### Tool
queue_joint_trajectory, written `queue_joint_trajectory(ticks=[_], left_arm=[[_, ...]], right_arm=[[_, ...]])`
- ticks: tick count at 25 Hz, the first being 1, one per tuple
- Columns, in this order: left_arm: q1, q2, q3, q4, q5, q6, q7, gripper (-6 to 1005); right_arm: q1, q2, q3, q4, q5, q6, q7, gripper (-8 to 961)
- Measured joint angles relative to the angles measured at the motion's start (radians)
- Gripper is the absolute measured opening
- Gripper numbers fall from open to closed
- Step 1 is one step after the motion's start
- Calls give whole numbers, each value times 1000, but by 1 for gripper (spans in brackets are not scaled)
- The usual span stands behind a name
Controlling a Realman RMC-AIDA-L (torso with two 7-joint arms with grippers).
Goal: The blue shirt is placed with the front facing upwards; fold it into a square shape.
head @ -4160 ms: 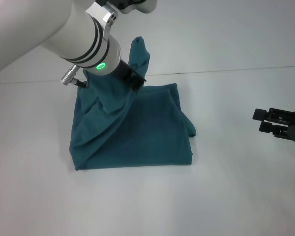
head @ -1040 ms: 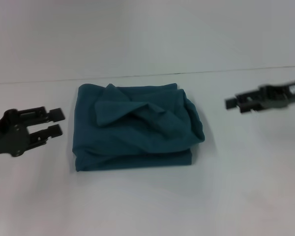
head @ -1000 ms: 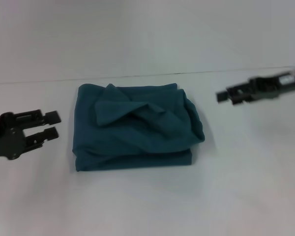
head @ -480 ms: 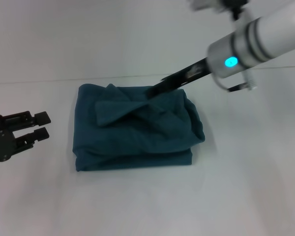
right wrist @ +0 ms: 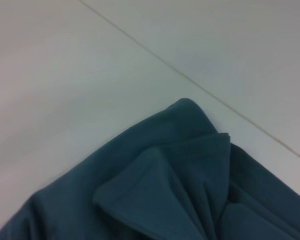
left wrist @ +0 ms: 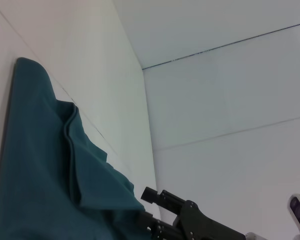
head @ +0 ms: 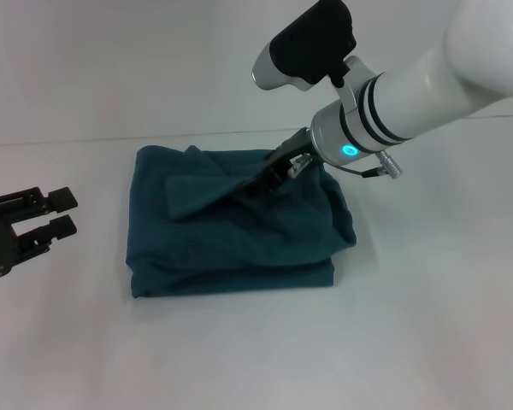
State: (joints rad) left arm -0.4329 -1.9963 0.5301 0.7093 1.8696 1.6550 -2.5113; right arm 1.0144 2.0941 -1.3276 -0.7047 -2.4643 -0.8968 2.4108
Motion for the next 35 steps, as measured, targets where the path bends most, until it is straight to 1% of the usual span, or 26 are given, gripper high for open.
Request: queue_joint_trajectory(ticks=[3,6,11,14,22,25,35], left_arm=[[0,-1,-1,0,0,-1,0,496],[-1,-1,-1,-1,-1,-3,0,495],[-3,-4,-1,-5,-3,-10,0,497],[-6,-5,-1,-11,-3,-12,0,496],[-12,-5,-2,-13,-4,-25,0,497],[-12,-6,-3,-13,-4,-29,0,497],[-13,-6,-2,-14,-4,-34,0,497]], right_arm=[[-3,-1,-1,-1,-1,6,-42,557],[-4,2,-10,-1,-2,21,-90,556],[-4,6,-96,4,-2,77,-105,553],[-4,8,-129,7,2,90,-102,552],[13,9,-137,47,1,105,-100,549],[15,9,-137,53,2,107,-101,309],[14,8,-129,54,6,97,-85,97]])
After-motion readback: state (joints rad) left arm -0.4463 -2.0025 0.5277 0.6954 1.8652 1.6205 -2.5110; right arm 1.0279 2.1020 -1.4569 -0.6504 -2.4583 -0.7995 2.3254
